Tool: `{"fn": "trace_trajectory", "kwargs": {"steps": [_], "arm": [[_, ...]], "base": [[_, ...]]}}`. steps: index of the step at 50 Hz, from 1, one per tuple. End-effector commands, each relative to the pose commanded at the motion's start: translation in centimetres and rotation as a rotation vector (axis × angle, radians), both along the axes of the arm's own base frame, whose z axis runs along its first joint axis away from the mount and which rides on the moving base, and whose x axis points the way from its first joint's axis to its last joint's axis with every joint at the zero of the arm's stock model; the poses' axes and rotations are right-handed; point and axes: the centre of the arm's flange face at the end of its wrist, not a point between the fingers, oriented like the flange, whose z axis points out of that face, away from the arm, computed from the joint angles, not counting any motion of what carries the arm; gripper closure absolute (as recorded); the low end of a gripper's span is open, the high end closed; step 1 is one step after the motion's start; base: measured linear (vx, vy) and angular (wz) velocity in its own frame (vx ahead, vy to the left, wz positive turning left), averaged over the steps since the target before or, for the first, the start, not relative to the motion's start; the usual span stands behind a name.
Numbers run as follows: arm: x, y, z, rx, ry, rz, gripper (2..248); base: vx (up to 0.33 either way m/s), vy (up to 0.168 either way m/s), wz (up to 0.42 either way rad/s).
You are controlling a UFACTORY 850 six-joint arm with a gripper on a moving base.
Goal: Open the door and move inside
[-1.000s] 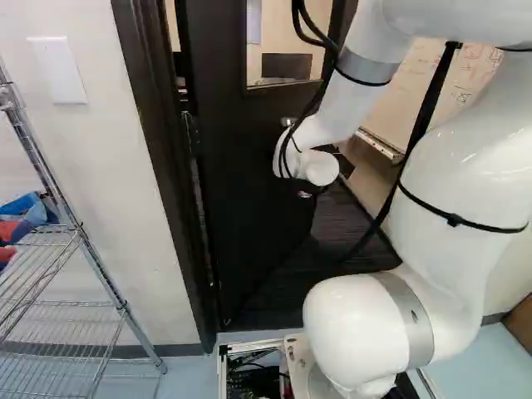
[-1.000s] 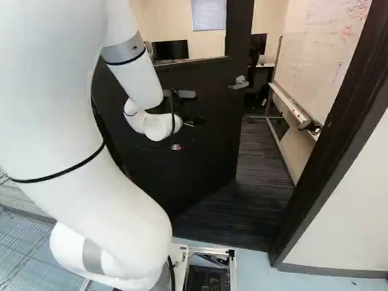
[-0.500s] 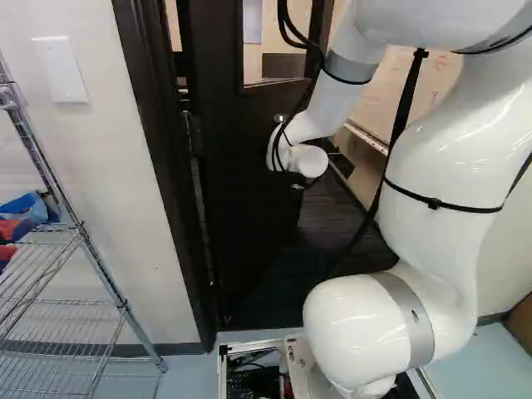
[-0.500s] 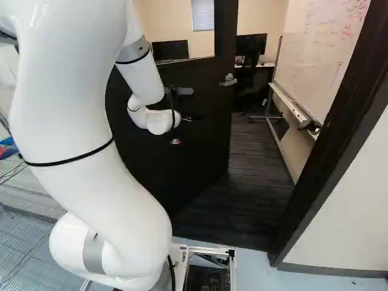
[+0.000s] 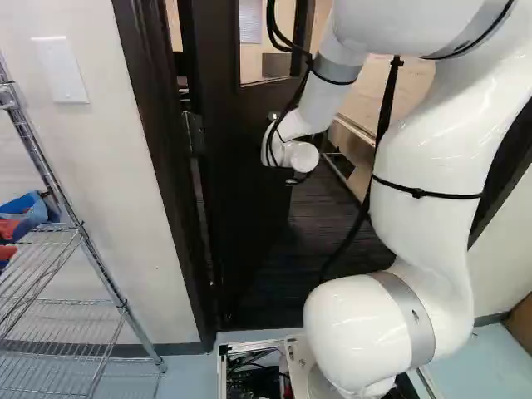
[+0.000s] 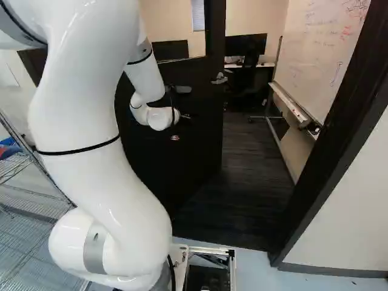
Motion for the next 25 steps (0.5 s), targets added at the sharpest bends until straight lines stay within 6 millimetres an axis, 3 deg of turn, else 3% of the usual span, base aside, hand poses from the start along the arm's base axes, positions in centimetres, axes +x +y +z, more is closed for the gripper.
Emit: {"fn": "trace_trajectory", "kwargs": {"steps": [25], "arm": [[2.7, 1.5, -0.2, -0.018, -0.012, 0.057, 3]], "base": [[0.000, 0.000, 0.000]]}}
